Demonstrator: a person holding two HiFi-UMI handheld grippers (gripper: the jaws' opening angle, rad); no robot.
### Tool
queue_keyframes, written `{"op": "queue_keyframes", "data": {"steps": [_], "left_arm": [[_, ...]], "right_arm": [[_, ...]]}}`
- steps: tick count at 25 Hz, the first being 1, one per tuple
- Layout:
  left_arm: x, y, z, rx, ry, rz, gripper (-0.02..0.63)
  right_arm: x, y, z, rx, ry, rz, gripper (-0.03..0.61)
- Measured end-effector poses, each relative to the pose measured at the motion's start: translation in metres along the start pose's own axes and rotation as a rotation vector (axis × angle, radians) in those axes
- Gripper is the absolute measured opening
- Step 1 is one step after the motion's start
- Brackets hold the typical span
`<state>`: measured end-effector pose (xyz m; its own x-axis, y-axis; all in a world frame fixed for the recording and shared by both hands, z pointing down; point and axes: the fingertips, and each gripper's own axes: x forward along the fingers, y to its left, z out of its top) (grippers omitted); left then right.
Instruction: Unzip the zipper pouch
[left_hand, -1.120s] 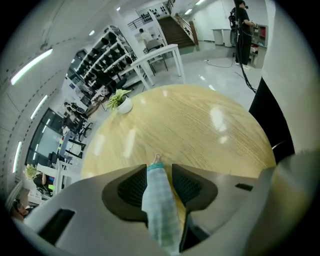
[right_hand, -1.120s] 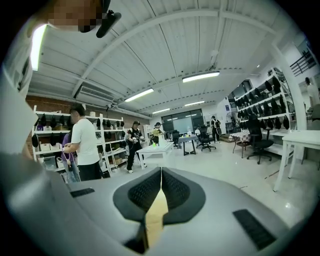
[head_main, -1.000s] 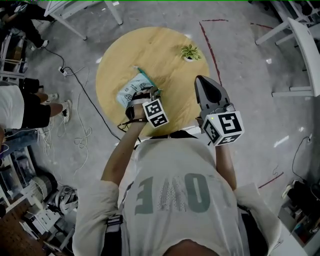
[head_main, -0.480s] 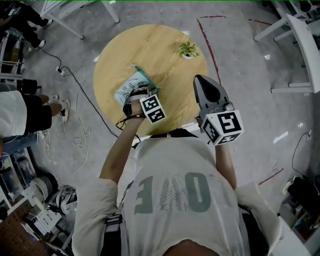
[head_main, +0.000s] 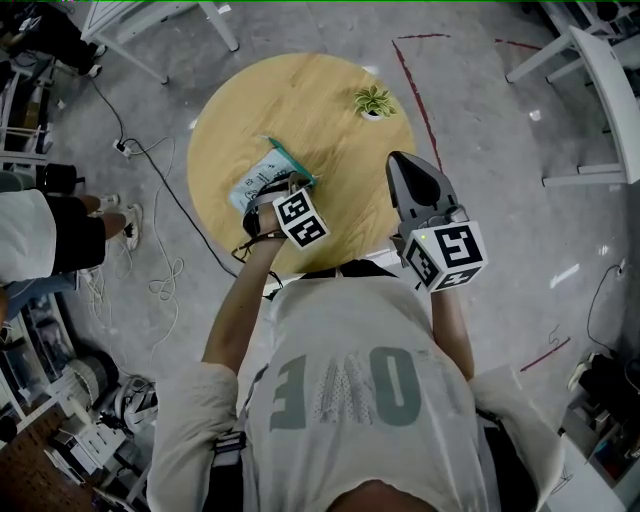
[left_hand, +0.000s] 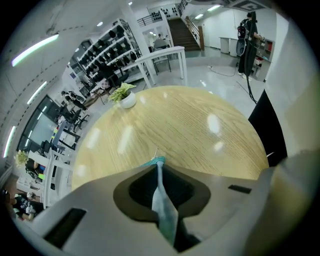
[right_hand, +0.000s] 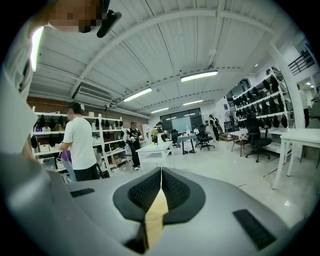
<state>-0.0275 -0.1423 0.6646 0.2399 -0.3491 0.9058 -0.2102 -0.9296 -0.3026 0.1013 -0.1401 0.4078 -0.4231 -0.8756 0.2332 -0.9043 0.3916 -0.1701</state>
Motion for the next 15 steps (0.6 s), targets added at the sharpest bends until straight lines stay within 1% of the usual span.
{"op": "queue_keyframes", "data": {"steps": [3, 6, 9, 12, 13, 15], "left_arm": [[-0.018, 0.016, 0.010, -0.050, -0.061, 0.035, 0.044], [-0.050, 0.039, 0.025, -0.132, -0.178, 0.073, 0.041], [-0.091, 0.058, 0.043, -0.216, -0.334, 0.088, 0.041], [-0.133, 0.073, 0.057, -0.280, -0.501, 0.095, 0.040], [-0.148, 0.076, 0.061, -0.288, -0.560, 0.096, 0.040], [-0.178, 0.080, 0.068, -0.281, -0.682, 0.094, 0.040]], "right_arm": [[0.001, -0.001, 0.004, -0.005, -0.012, 0.004, 0.031], [0.003, 0.002, 0.013, -0.011, -0.035, 0.023, 0.031], [0.001, 0.007, 0.024, 0.000, -0.075, 0.067, 0.031], [0.002, 0.014, 0.035, 0.002, -0.113, 0.121, 0.031], [0.003, 0.018, 0.038, -0.004, -0.120, 0.136, 0.031], [0.003, 0.024, 0.044, -0.018, -0.127, 0.163, 0.031]]}}
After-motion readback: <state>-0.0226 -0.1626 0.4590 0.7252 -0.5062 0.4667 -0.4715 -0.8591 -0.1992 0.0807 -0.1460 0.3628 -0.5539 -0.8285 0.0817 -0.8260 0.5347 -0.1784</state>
